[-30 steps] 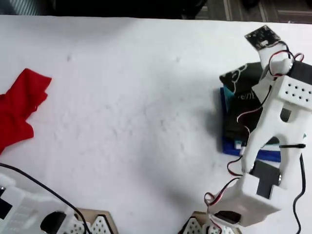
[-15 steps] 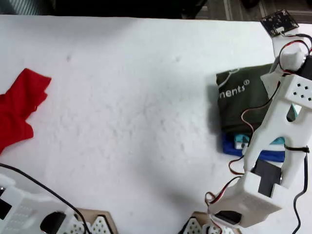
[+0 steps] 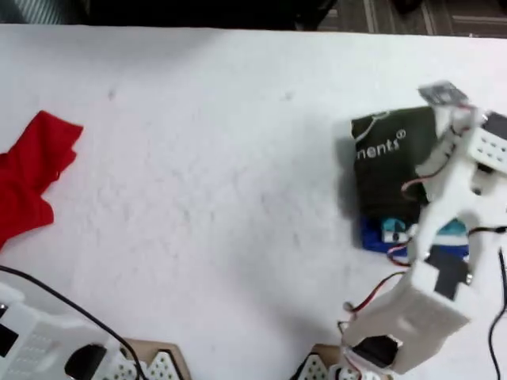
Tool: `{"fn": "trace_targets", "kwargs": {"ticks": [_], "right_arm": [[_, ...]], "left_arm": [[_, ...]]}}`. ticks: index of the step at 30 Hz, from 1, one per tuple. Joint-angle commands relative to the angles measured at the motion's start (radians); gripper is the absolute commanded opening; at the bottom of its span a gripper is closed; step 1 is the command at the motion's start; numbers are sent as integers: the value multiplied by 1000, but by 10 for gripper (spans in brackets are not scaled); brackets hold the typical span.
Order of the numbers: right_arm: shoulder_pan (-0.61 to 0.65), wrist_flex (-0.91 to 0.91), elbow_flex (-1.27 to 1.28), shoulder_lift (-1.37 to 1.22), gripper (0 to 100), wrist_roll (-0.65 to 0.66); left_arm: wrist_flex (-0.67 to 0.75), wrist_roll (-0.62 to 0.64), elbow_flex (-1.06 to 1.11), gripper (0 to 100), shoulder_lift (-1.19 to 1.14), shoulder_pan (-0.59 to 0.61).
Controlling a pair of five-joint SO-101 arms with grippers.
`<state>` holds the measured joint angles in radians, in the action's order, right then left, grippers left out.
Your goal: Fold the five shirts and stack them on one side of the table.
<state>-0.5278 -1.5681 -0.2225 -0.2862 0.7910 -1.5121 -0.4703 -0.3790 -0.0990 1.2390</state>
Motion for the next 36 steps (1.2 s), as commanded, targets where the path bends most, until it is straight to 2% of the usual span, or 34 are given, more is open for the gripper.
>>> {"fn": "trace_targets", "kwargs": {"ticks": [1, 5, 8, 13, 16, 20, 23, 27, 32, 36], "right_arm": [[-88, 24, 3, -16, 17, 78], [-93, -30, -72, 48, 17, 126], [-41, -143, -146, 130, 17, 123], [36, -153, -152, 318, 17, 121], [79, -153, -143, 430, 17, 121], [116, -154, 9, 578, 17, 120], [136, -154, 186, 693, 17, 120], [165, -151, 404, 858, 17, 75], [229, -151, 591, 1036, 17, -80], [280, -151, 658, 1136, 17, -135]], "left_arm": [[0, 0, -5, 27, 54, 8], [-54, 0, -29, 27, 56, -12], [-101, 0, -61, 27, 56, -33], [-127, 0, -106, 27, 56, -88], [-132, -92, -87, 28, 45, -137], [-167, -293, 15, 89, 21, -216], [-166, -371, 94, 195, -24, -265], [-157, -463, 107, 215, -134, -314], [-74, -508, 107, 218, -283, -361], [12, -508, 107, 218, -375, -398]]}}
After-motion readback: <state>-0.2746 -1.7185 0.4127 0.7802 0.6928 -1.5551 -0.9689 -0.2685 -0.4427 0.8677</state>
